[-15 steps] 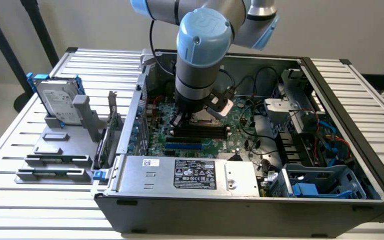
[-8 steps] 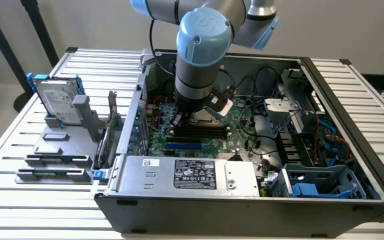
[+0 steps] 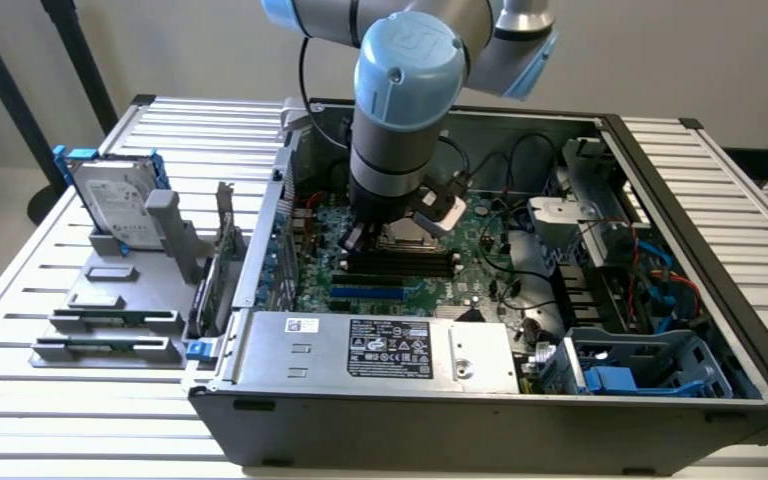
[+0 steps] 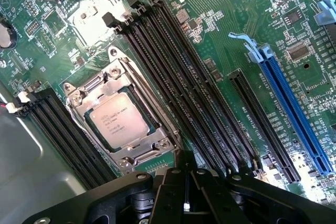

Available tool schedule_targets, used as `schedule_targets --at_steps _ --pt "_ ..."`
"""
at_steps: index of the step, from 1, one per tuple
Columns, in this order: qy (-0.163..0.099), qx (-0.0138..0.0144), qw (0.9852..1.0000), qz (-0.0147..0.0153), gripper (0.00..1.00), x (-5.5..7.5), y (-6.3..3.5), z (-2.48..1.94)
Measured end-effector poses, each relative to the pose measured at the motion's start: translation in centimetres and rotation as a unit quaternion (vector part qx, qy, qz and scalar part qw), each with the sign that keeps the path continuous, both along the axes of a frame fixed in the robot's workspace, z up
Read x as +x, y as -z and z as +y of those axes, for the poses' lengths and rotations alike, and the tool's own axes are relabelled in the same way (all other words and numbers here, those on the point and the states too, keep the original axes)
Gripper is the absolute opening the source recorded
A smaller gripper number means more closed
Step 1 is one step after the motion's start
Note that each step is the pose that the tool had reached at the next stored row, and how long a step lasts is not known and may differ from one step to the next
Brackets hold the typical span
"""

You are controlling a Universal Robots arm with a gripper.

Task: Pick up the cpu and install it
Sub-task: 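Install the first cpu locking lever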

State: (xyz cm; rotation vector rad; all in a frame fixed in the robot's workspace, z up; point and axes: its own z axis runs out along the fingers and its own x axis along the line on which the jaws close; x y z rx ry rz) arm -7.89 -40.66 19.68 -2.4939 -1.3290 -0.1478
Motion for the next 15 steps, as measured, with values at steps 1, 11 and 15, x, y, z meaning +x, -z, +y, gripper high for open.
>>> schedule_targets --at_steps 1,11,15 --pt "0.000 0.0000 1.0000 0.0000 0.11 0.00 0.00 0.00" --pt "0.000 -0.0003 1.0000 0.0001 0.11 -0.17 0.28 0.14" --pt "0.000 -0.0008 1.0000 0.0001 0.11 -0.18 0.29 0.18"
